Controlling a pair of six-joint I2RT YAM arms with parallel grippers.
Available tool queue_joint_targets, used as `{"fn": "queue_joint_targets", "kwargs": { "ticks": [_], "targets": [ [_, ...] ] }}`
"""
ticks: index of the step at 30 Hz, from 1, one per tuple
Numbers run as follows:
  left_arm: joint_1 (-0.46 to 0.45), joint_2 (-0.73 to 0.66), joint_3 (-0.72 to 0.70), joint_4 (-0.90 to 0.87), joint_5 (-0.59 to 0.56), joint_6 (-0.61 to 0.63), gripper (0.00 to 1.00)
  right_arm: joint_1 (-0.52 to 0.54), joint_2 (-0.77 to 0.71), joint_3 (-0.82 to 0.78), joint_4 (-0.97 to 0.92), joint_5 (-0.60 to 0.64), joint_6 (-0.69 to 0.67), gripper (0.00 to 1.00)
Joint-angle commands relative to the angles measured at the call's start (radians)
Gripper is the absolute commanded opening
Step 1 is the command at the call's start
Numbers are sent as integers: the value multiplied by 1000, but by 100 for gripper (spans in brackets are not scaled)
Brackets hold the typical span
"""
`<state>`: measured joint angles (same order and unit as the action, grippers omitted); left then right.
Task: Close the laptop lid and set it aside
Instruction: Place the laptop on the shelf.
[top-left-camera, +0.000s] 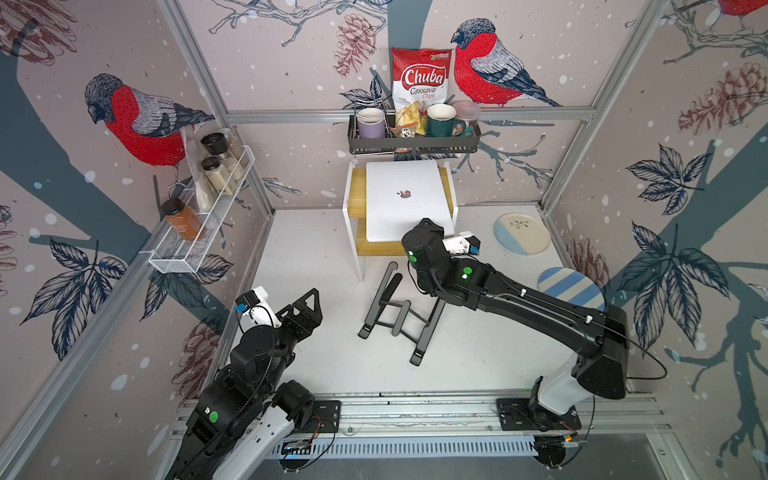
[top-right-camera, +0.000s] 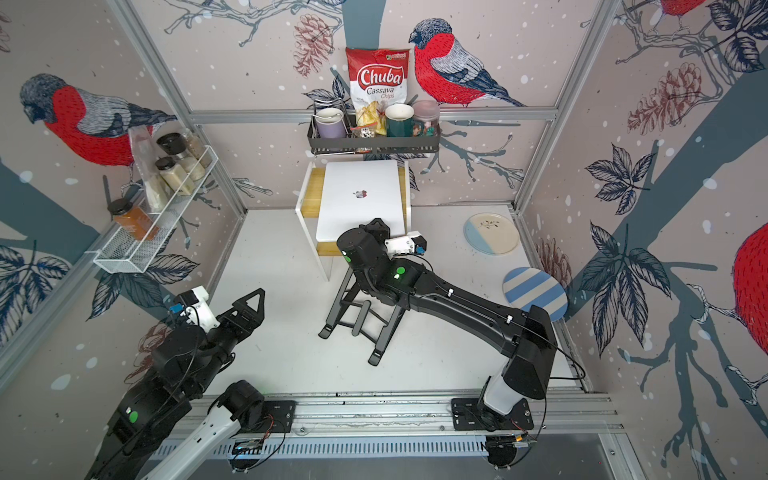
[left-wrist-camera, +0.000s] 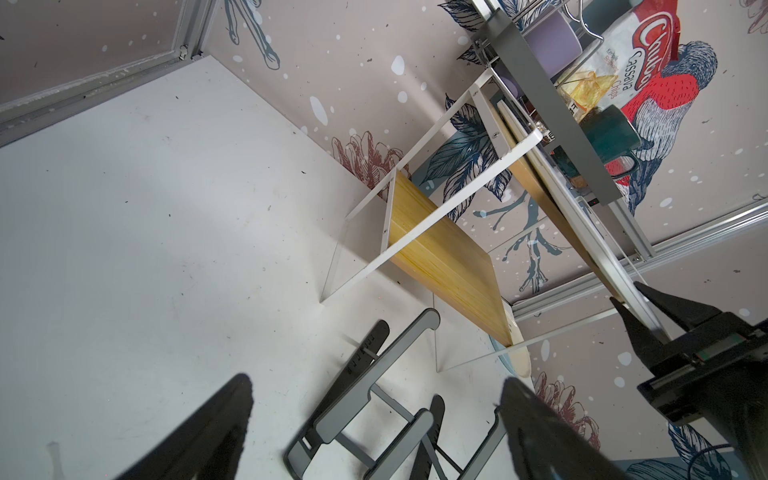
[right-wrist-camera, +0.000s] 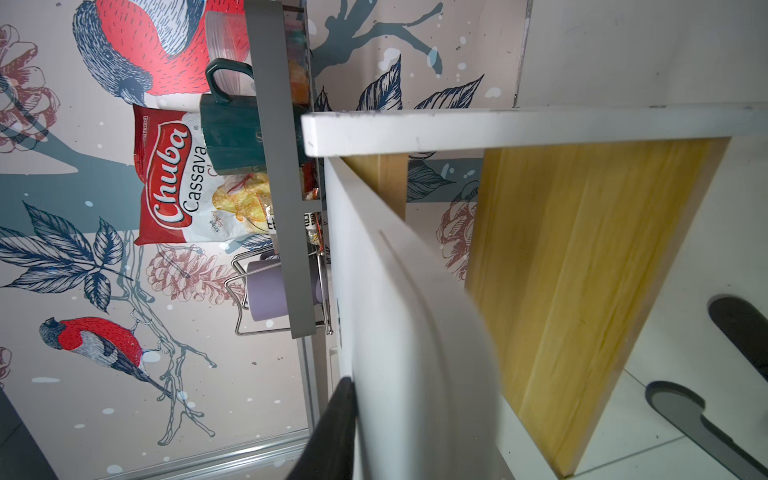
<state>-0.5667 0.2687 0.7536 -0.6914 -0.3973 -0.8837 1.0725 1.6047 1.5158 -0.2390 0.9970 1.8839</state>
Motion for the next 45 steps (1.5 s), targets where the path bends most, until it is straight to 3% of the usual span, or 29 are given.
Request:
{"fn": "queue_joint_targets", "kwargs": {
  "ticks": [1, 15, 33, 45],
  "targets": [
    [-4, -1, -2, 0, -17, 4, 92, -7, 7, 0, 14, -1, 18, 31],
    [-4, 3, 0, 0, -19, 2, 92, -9, 61, 55, 48, -32, -31, 47],
    [-4, 3, 3, -2, -39, 11, 92, -19, 89, 70, 93, -39, -108, 54],
    [-4, 11, 8, -7, -57, 33, 93, -1, -76, -97, 191, -63, -356, 97]
  ]
}}
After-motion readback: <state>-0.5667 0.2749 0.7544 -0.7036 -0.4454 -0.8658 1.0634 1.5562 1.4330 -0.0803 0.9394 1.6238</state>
